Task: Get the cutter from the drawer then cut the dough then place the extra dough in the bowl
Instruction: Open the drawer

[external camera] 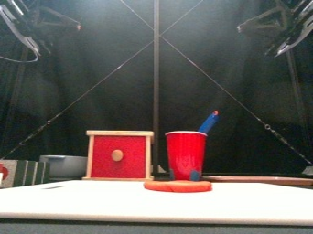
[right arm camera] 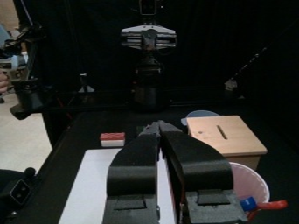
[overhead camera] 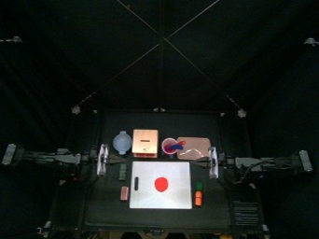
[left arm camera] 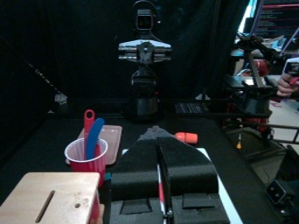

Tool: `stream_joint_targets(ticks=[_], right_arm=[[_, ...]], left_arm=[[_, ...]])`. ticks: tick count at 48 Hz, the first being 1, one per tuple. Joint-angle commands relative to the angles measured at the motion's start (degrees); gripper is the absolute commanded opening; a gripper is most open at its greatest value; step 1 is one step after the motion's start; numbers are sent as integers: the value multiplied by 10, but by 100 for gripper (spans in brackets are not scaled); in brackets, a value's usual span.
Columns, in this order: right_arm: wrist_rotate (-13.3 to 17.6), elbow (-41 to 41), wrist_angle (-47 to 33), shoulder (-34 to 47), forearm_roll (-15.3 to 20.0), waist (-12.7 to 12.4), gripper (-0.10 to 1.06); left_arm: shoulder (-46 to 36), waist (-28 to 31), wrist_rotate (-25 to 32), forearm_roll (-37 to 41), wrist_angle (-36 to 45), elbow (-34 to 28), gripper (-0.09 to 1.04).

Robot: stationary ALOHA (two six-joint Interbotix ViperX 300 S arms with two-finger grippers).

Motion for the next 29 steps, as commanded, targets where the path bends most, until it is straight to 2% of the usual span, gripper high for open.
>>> stream_joint_targets(ticks=[1,11,17,22,29], right_arm=[[-7,-6,-11,27,-7,-22,-6],[-5,-50,-128,171,-51,-72,-6],[-5,-107,-197,279,-82,-104,-6],[-5,-170,-230,378,-110,-126,-6],[-5,-256,-248,494,-135,-148,-6]], left_arm=[[47,13,-4,-34,-62,-7,9],[153,3,-11,-137,-215,7,14],[223,-39,-33,-203,-290,9,14],[282,-74,-61,-243,-328,1,15],[360,-97,-114,-286,-336,-21,16]])
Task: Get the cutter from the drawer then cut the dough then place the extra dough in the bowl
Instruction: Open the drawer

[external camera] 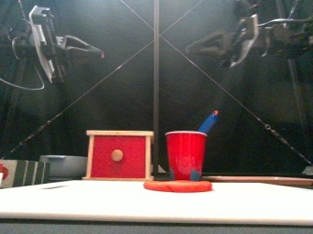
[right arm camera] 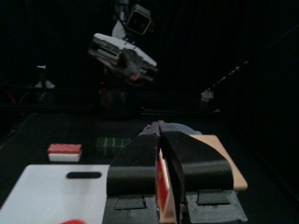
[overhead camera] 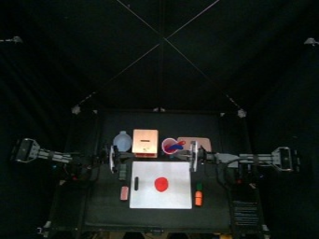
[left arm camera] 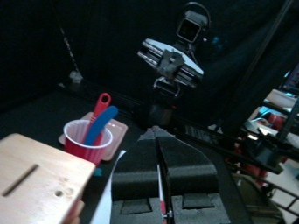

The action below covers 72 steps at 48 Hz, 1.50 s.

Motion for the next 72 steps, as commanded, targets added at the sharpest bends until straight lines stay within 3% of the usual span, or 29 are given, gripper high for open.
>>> stream_joint_targets(ticks=[1,14,25,34,52,72], right_arm=[[1,-85,-16,91,-17,-18,-6],[6,-229,-10,276,-41,-47,-6],[1,-299,48,340,-43,-60,-6],[0,-313,90,356,-47,-60,-6],[1,-303,133,357,-60,-55,-6],[1,-304,134,357,-61,-51,-6]], left_arm=[[60,-12,-36,-30,-13,-33,17],[175,-11,-144,-113,-18,-75,22],[229,-10,-258,-176,-18,-80,28],[237,-9,-317,-178,-11,-78,40],[250,-3,-389,-228,8,-82,85],[272,24,-441,-291,10,-106,89]])
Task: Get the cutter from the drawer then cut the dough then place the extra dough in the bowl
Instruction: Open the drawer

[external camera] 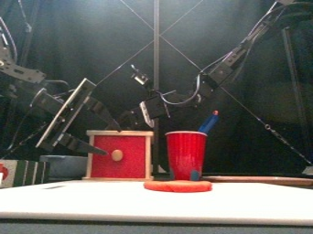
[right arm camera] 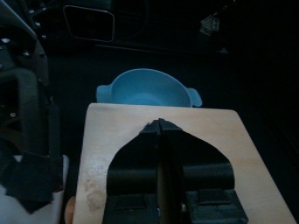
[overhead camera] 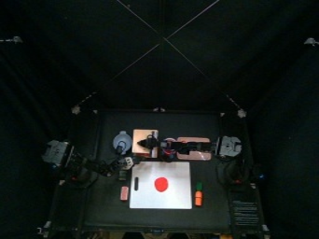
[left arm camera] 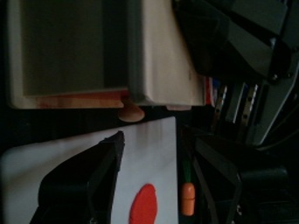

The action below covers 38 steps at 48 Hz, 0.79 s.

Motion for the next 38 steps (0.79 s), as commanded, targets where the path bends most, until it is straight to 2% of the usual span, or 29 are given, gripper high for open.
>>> stream_joint_targets(ticks=[1,18,38], right_arm=[[-2,1,8,-8,-2,2,-6],[-2,0,9,-8,-2,4,-6],[-1,0,8,-8,-2,7,-6]], left_arm=[[6,9,1,0,-2,-21,89],[51,18,4,-1,33,-47,88],[55,73,22,29,35,-48,87]])
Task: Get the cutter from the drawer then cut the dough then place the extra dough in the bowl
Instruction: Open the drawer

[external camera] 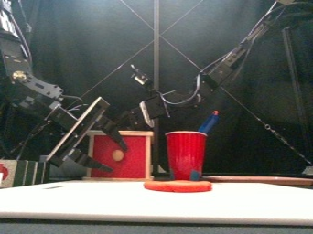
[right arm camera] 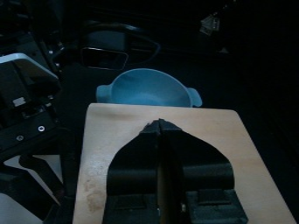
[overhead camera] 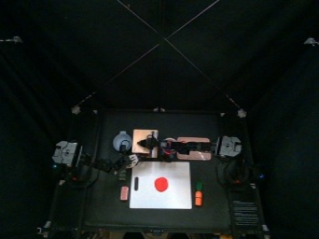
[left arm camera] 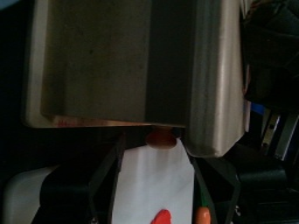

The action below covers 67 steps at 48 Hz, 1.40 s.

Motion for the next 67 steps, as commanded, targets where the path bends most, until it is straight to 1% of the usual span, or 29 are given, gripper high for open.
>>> stream_joint_targets(ticks=[1,5,17,22,25,36,41,48,57,67], right_arm=[[-2,2,7,-8,-2,2,-6],[-1,3,7,-8,-2,3,-6],[0,4,7,-8,1,6,-6],[0,6,8,-8,1,6,-6],[0,8,9,-9,1,6,-6],[0,8,11,-11,2,4,-6],[0,7,11,-11,2,4,-6],[0,9,11,-17,0,3,-6],[0,1,11,-13,0,3,-6],[-1,-12,28,-6,0,1,-6]], left_arm=[[-4,25,4,10,-1,-11,86],[-4,30,8,11,0,-11,83],[-2,31,24,11,0,-11,58],[-3,29,24,12,1,-13,52],[-3,24,24,12,4,-13,51],[-2,-33,24,11,42,-24,51],[-3,-48,25,12,50,-25,50],[-4,-64,25,12,51,-25,50],[-5,-66,25,12,50,-16,50],[-7,-86,25,13,51,-20,50]])
